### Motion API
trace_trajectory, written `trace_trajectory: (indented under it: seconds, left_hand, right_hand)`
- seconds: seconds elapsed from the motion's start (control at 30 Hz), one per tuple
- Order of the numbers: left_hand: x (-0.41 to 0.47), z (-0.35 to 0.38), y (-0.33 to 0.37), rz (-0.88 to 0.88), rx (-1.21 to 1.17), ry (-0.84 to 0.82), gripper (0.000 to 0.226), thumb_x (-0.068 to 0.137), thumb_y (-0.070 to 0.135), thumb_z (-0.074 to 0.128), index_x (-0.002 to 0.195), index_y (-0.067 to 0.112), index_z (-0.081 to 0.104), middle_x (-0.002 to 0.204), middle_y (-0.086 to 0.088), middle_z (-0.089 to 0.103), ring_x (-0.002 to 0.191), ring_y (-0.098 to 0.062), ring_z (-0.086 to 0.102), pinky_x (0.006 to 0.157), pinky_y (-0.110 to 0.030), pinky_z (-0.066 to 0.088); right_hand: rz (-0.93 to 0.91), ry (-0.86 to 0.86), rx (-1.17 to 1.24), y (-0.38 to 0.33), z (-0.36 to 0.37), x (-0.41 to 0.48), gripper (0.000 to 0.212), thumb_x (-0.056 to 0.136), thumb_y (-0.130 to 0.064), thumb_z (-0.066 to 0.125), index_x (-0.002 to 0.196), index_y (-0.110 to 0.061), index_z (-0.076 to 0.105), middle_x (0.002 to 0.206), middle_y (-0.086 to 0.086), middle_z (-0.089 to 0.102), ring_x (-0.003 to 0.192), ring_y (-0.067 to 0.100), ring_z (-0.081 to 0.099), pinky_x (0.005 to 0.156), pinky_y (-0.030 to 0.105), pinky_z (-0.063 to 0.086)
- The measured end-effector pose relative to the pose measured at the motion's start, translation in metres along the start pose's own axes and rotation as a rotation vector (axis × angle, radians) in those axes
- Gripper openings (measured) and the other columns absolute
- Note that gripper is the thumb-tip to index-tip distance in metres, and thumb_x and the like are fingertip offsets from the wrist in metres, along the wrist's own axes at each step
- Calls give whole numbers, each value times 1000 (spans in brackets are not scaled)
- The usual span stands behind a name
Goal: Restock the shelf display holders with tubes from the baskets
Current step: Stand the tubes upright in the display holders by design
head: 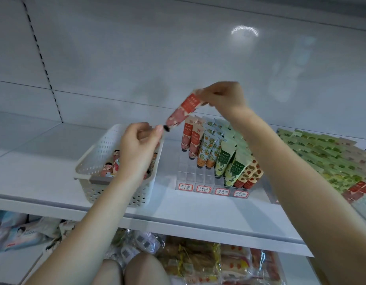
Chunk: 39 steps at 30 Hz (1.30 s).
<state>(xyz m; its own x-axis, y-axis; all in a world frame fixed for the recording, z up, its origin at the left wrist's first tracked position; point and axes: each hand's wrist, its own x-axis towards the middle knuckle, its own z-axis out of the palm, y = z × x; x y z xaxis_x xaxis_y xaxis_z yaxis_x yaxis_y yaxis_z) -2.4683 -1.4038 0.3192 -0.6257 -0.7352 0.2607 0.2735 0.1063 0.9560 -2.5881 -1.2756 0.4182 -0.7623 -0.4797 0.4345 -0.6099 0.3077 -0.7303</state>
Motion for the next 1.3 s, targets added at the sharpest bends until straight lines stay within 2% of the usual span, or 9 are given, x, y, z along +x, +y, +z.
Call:
trace_trajectory:
  seconds: [0.13, 0.3, 0.5, 0.6, 0.73, 0.9, 1.03, 1.13, 1.3]
  left_hand:
    - [-35, 8, -20, 272, 351, -136, 27, 88, 12, 61, 113, 4, 59, 104, 1, 60, 87, -1, 56, 78, -2, 40]
    - [-72, 18, -70, 378, 739, -425, 33, 94, 22, 53, 122, 5, 55, 120, -8, 58, 111, -22, 55, 91, -22, 39]
    - [-70, 8, -110, 289, 1109, -491, 50, 96, 45, 38, 134, 11, 37, 134, -2, 45, 124, -14, 41, 101, -21, 34]
    - [-68, 8, -117, 285, 1210, -512, 56, 96, 48, 33, 137, 11, 34, 141, -4, 40, 130, -16, 37, 108, -25, 32]
    - [-68, 9, -119, 320, 1309, -507, 49, 96, 49, 27, 125, 12, 42, 129, -3, 48, 120, -16, 44, 102, -25, 37]
    - [-68, 10, -119, 345, 1329, -511, 44, 97, 47, 25, 115, 14, 46, 122, -1, 49, 114, -14, 45, 100, -24, 36]
    - [-68, 9, -121, 341, 1337, -514, 44, 97, 47, 24, 115, 14, 46, 122, -2, 49, 115, -14, 45, 101, -25, 37]
    - [-68, 9, -122, 337, 1348, -519, 45, 97, 47, 23, 117, 14, 45, 125, -2, 48, 117, -14, 44, 102, -25, 36]
    - [-67, 9, -123, 346, 1362, -516, 47, 97, 47, 23, 121, 13, 44, 130, -2, 46, 121, -14, 41, 104, -25, 33]
  right_hand:
    - [-13, 64, -383, 20, -2, 10, 35, 92, -29, 56, 85, 4, 69, 71, 15, 61, 56, 15, 43, 52, 23, 34]
    - [13, -36, -672, 33, 30, 6, 36, 96, -32, 45, 92, -5, 68, 87, 11, 69, 77, 25, 63, 68, 32, 50]
    - [-16, -56, -859, 40, 52, 5, 28, 95, -23, 38, 84, -10, 59, 76, 8, 55, 73, 27, 49, 70, 28, 33]
    - [-32, -44, -896, 45, 57, 5, 25, 95, -18, 36, 80, -11, 54, 65, 5, 48, 74, 27, 45, 76, 30, 35]
    - [-85, -60, -952, 48, 63, 6, 24, 94, -14, 37, 88, -12, 60, 80, 4, 60, 97, 27, 54, 82, 32, 34]
    - [-147, -43, -994, 50, 67, 12, 23, 91, -8, 40, 100, -15, 60, 93, 5, 65, 98, 25, 51, 75, 31, 27]
    - [-154, -41, -1060, 52, 72, 13, 19, 87, 1, 46, 83, -13, 59, 77, 2, 56, 83, 23, 42, 74, 30, 25]
    - [-184, -61, -1084, 49, 74, 13, 34, 86, 5, 46, 59, -12, 33, 74, 2, 46, 80, 21, 34, 75, 29, 25]
    - [-211, -104, -1108, 45, 73, 13, 39, 83, 10, 46, 59, -13, 26, 60, 1, 33, 81, 21, 34, 76, 28, 27]
